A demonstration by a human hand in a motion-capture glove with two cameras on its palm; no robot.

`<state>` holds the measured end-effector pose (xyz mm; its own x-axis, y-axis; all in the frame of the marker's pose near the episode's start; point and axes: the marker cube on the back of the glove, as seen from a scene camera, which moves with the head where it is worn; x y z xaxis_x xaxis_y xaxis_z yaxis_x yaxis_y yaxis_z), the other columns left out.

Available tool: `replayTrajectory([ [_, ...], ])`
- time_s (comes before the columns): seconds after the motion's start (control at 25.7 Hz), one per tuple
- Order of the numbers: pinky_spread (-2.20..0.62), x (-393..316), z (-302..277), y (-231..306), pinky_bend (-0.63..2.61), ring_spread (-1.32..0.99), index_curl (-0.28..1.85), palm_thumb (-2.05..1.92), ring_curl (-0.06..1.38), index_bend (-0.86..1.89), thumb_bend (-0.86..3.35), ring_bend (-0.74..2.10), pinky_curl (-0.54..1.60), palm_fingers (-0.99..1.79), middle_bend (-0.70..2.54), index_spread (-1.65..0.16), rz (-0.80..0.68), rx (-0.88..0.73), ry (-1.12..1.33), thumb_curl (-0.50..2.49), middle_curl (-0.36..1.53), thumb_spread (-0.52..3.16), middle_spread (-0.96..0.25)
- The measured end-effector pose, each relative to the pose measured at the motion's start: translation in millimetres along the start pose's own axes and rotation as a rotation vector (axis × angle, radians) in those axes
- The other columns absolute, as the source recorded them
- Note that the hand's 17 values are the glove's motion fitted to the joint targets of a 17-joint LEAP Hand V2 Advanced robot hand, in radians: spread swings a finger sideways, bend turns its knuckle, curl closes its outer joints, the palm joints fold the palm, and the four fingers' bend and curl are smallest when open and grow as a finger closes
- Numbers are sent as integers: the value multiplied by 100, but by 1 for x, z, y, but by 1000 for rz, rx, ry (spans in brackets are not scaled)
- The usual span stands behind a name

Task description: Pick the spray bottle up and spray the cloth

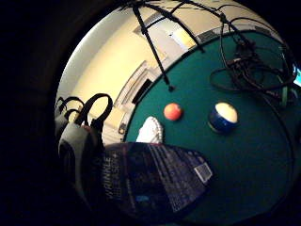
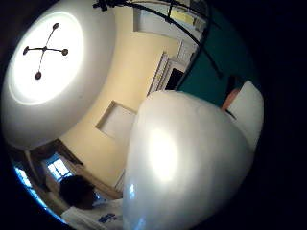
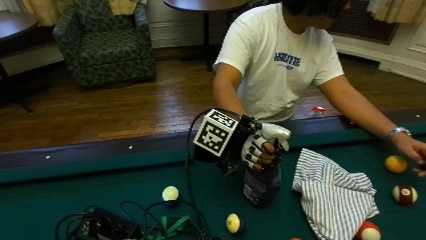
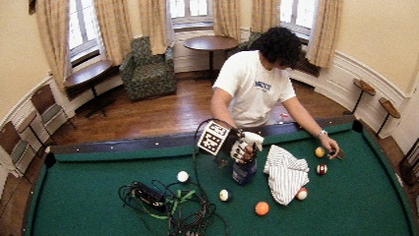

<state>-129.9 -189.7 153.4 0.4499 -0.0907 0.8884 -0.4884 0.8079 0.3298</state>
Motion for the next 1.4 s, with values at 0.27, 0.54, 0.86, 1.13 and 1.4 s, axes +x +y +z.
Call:
replayTrajectory([
  [0.27,-31,-29,-31,-3,38,-23,52,91,44,42,-2,62,38,142,62,-28,-43,-15,-1,66,53,41,-22],
  [0.54,-31,-82,-82,-26,39,-22,54,91,44,43,-3,63,39,141,63,-28,-140,36,2,69,53,38,-21],
  [0.86,-31,-145,-96,-56,39,-22,55,90,45,43,-3,64,39,140,64,-27,-258,-50,104,73,53,37,-21],
  [1.13,-31,-162,-42,-54,39,-22,56,89,45,44,-3,64,39,140,64,-27,-304,-291,258,75,53,35,-22],
  [1.4,-31,-152,-7,-41,40,-22,57,89,45,44,-3,65,39,140,63,-27,-221,-431,305,77,53,35,-22],
])
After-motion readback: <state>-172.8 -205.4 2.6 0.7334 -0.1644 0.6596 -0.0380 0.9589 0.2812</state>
